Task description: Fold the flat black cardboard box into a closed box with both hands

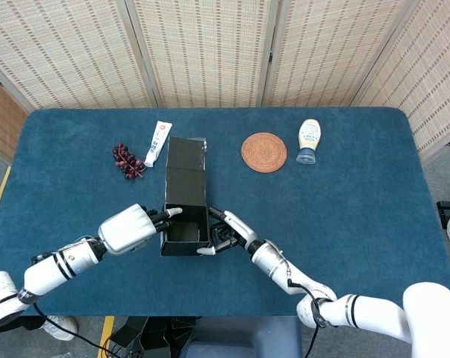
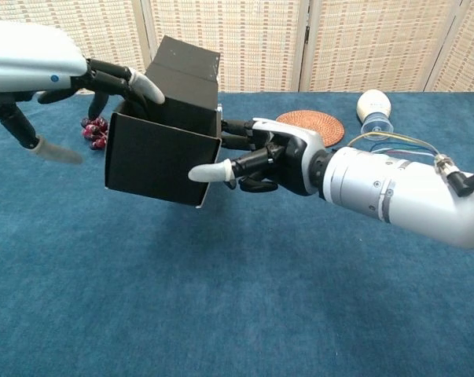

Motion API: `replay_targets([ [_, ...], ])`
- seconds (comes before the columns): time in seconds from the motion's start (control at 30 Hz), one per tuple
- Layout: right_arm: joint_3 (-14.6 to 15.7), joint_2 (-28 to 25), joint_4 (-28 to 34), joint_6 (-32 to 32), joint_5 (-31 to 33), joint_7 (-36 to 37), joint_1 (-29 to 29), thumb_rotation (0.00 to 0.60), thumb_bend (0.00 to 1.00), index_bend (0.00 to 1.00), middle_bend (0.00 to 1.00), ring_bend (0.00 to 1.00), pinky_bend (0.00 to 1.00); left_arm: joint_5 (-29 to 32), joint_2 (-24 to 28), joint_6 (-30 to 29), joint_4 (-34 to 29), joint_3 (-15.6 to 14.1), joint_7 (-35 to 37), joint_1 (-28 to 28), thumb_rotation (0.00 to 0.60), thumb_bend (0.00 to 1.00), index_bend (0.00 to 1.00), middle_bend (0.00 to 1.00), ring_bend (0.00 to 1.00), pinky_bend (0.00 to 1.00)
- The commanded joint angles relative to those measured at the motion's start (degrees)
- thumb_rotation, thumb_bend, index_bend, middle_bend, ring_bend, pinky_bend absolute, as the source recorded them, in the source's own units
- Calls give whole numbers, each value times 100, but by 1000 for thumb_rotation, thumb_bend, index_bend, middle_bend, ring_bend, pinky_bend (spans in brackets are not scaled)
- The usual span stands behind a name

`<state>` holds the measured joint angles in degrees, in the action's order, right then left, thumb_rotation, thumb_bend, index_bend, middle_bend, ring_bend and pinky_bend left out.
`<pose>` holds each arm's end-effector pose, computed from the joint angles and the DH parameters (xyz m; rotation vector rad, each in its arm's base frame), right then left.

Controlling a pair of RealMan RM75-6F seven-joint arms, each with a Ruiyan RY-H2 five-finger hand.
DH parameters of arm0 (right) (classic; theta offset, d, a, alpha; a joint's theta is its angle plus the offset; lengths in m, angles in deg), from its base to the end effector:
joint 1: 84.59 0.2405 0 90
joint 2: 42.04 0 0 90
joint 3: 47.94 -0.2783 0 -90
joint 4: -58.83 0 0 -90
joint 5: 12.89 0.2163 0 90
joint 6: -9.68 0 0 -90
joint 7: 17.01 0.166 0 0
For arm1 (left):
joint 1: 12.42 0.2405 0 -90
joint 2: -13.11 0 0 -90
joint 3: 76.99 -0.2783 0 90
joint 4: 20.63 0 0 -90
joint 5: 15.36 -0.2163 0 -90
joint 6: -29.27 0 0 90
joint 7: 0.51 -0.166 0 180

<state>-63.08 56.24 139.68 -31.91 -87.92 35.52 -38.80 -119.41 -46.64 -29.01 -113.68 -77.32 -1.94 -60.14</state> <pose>-0.0837 -0.3576 -0.1007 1.4721 -2.3264 1.4723 -0.1348 0.3493 0.0943 -2.3347 -0.2560 -0.9452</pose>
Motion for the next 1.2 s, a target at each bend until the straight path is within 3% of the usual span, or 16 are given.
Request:
replay_targets([
  [0.03, -15, 24, -95, 28, 143, -187, 2, 600, 443, 243, 317, 708, 1000, 237, 80, -94, -35, 37, -140, 169, 600, 223, 157, 105, 431, 717],
  [0.27, -30, 309, -405, 59, 511, -1019, 111, 600, 442, 243, 292, 708, 1000, 1040, 246, -563, -109, 177, -69, 749, 600, 223, 70, 78, 407, 710],
  [0.43, -69, 644, -670, 45, 784, -1684, 243, 600, 426, 229, 264, 706, 1000, 1264, 298, -951, -15, 176, 244, 1133, 600, 223, 46, 71, 400, 707],
  [0.6, -117, 995, -944, 53, 1047, -2312, 402, 600, 395, 163, 213, 696, 1000, 1253, 295, -1074, 83, 102, 476, 1338, 600, 223, 37, 59, 400, 706],
  [0.8, -114, 1298, -1156, 61, 1326, -2954, 497, 600, 300, 29, 77, 659, 1000, 1229, 290, -1115, 144, 53, 741, 1483, 600, 223, 22, 42, 399, 701],
  [0.97, -108, 1284, -1054, 124, 1451, -3211, 461, 600, 177, 0, 0, 589, 1000, 1262, 205, -1142, 240, 63, 1038, 1574, 600, 223, 15, 39, 395, 701],
  [1.2, -44, 931, -567, 103, 1628, -3423, 213, 600, 136, 0, 0, 563, 1000, 1477, 45, -1050, 257, 85, 1728, 1691, 600, 223, 10, 39, 423, 700],
])
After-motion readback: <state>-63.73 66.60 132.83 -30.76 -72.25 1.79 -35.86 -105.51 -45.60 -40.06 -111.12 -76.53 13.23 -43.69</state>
